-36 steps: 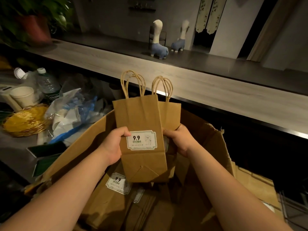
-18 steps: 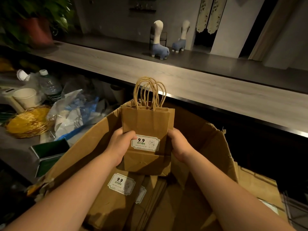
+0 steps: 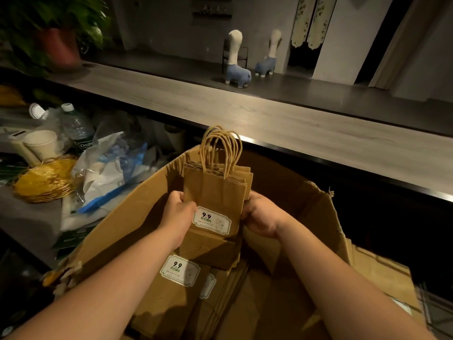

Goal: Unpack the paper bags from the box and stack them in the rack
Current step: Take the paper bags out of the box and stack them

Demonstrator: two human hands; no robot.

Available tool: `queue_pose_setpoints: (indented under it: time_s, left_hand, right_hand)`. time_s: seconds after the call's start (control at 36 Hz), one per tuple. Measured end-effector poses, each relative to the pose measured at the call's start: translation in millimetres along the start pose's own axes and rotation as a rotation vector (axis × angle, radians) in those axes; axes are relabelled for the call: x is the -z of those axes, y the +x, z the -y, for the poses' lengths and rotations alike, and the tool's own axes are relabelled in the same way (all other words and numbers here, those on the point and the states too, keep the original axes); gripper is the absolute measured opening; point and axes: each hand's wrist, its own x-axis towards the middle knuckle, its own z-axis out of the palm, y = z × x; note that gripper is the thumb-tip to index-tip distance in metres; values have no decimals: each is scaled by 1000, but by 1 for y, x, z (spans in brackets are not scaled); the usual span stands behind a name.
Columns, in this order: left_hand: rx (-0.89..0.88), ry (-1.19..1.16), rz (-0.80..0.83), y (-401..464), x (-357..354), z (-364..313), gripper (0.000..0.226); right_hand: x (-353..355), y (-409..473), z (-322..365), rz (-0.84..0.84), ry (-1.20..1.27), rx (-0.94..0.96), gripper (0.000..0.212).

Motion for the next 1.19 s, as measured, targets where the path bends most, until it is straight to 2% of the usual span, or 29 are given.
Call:
queue_pose_setpoints:
  time_s: [0.14, 0.28, 0.36, 0.44, 0.56, 0.64, 0.72, 0.86, 0.92, 1.0, 1.19]
  left_hand:
    - [53, 5, 11, 3, 0, 3, 21]
    - [65, -25, 6, 3, 0, 2, 19]
    - [40, -28, 12, 3, 0, 2, 26]
    - [6, -82, 20, 2, 2, -2, 34]
    - [-73, -185, 72, 1, 12, -12, 43]
    - [-76, -133, 150, -1, 14, -13, 39]
    - [-17, 31, 216, -3, 9, -6, 31]
    - [90, 185, 326, -2, 10, 5, 29]
    - [114, 228, 349, -2, 11, 7, 32]
    - [107, 240, 344, -1, 10, 8, 35]
    - [-29, 155, 277, -4, 7, -4, 33]
  right_hand:
    - [8, 0, -2, 37, -150, -51, 69]
    - [8, 1, -3, 141, -289, -71, 80]
    - [1, 5, -7, 41, -359, -32, 62]
    - [-7, 6, -11, -36, -174, 51, 40]
    - [-9, 2, -7, -9, -129, 228, 37]
    - [-9, 0, -5, -33, -217, 248, 36]
    - [-7, 0, -6, -42, -471, 184, 36]
    - [0, -3, -10, 22, -737, -72, 33]
    - [0, -3, -14, -8, -742, -153, 34]
    - [0, -2, -16, -36, -736, -170, 34]
    - [-3, -7, -1, -158, -448, 8, 31]
